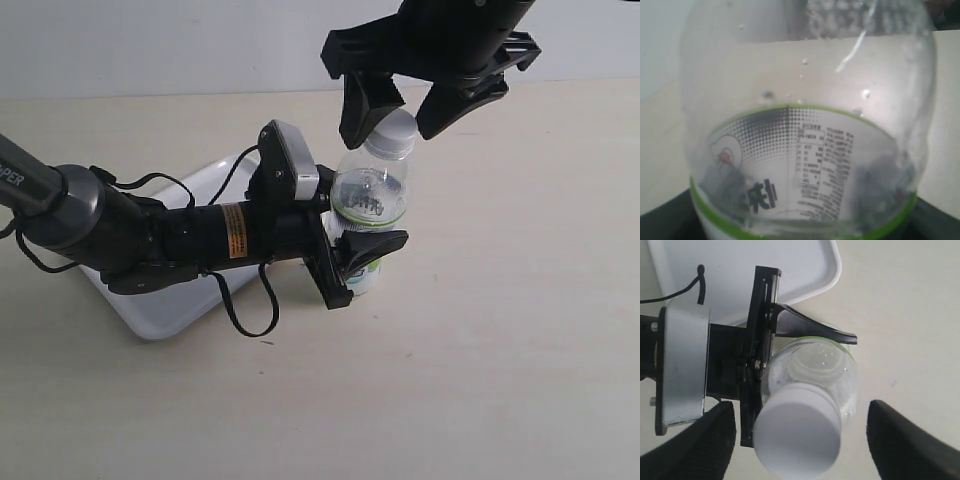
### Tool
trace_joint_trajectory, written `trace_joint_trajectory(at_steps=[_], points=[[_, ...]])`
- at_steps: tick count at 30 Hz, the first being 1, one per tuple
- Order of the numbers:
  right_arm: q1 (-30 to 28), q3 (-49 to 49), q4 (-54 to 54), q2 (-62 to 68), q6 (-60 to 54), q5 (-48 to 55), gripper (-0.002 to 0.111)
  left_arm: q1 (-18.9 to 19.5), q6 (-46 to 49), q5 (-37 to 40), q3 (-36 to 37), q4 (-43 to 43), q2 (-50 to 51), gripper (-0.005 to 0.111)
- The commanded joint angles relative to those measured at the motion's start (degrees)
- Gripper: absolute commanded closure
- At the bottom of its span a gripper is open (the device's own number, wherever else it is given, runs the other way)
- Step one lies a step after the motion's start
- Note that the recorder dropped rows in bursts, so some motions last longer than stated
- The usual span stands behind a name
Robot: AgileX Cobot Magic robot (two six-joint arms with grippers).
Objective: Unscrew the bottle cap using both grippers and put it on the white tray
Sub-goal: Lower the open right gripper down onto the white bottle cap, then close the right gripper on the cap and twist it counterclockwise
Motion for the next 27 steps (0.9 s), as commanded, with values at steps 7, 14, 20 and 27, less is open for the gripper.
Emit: trace_joint_trajectory(at_steps=[7, 14, 20, 27], points=[[0.7, -0.3, -1.9, 0.1, 2.0, -0.8, 0.048, -0.2, 0.3, -1.3, -0.1, -0.7, -1.0, 0.068], [0.7, -0.3, -1.9, 0.1, 2.5, -0.8, 0.052, -0.2, 0.3, -1.3, -0.1, -0.7, -1.0, 0.068], [0.7, -0.3, -1.4, 0.1, 2.5, -0.8, 0.069, -0.2, 0.3, -1.3, -0.1, -0.5, -1.0, 0.068], [0.7, -0.3, -0.4, 0.1, 0.9, -0.6, 0.099, -0.2, 0.3, -1.3, -0.1, -0.5, -1.0, 0.068]])
